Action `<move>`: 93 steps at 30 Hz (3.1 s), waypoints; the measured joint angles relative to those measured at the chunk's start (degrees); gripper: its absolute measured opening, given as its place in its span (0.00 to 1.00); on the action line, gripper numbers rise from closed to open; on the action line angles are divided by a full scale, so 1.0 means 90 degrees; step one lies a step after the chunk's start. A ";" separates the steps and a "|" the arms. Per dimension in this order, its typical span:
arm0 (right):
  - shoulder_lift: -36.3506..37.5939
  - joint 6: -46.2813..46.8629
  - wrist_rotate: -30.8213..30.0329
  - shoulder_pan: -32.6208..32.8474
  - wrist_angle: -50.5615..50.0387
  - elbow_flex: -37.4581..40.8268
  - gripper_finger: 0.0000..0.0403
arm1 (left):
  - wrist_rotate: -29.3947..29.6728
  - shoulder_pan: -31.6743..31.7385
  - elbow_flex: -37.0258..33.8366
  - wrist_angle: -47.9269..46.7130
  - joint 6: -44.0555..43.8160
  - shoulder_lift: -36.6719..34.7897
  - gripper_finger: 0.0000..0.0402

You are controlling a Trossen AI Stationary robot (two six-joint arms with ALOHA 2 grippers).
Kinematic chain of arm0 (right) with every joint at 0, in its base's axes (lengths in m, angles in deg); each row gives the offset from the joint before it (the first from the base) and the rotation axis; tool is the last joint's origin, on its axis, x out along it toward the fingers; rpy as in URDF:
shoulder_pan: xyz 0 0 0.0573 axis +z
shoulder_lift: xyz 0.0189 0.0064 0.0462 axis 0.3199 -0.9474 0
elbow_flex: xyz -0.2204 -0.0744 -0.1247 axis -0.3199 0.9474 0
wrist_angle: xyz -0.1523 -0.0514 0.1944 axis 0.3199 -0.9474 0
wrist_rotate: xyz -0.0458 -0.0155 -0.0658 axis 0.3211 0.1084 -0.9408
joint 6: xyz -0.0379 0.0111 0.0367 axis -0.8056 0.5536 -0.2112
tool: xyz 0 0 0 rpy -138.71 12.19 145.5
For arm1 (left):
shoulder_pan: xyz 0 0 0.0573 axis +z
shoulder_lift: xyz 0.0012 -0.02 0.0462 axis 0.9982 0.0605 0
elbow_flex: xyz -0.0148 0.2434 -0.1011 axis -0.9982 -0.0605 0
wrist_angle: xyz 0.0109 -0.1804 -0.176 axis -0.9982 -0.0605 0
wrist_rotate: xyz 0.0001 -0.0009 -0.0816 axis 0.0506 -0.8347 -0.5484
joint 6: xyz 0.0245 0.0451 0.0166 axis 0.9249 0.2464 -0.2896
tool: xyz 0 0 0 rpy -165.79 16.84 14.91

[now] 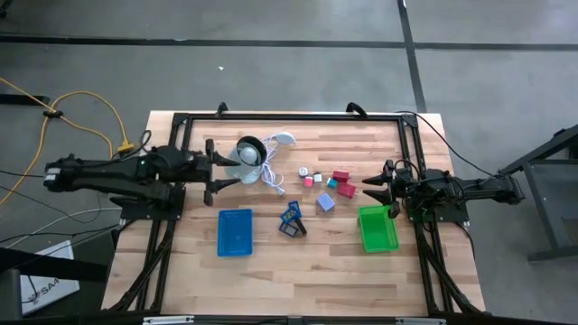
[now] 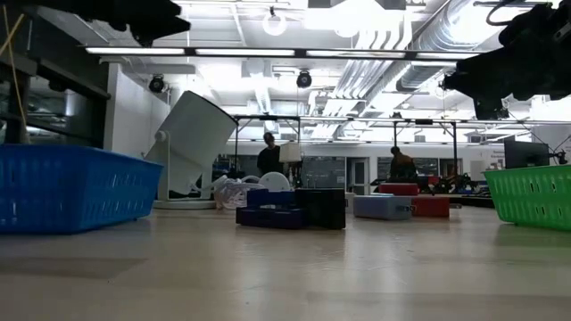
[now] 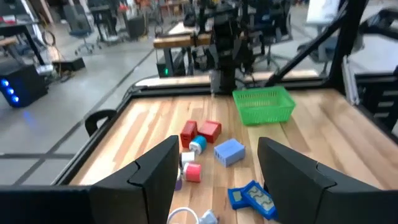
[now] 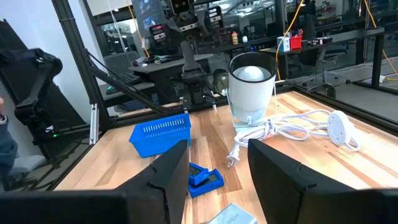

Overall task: Pick & Place Office items
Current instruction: Put the blue digital timer into the blue bin

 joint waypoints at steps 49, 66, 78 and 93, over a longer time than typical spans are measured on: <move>-0.0002 0.0000 0.0002 0.0000 0.0001 -0.0001 0.38 | -0.0576 -0.0527 0.3898 -0.1338 0.0991 0.6160 0.53; -0.0045 0.0001 -0.0001 0.0001 0.0001 -0.0001 0.38 | -0.0894 -0.0781 0.4072 -0.1286 0.0886 0.6848 0.53; -0.0045 0.0001 -0.0001 0.0001 0.0001 -0.0001 0.38 | 0.0440 -0.0865 0.4072 -0.1496 -0.0750 0.6848 0.53; -0.0045 0.0002 -0.0001 0.0002 0.0001 -0.0001 0.38 | 0.0754 -0.0847 0.4752 -0.3201 -0.2650 0.6848 0.53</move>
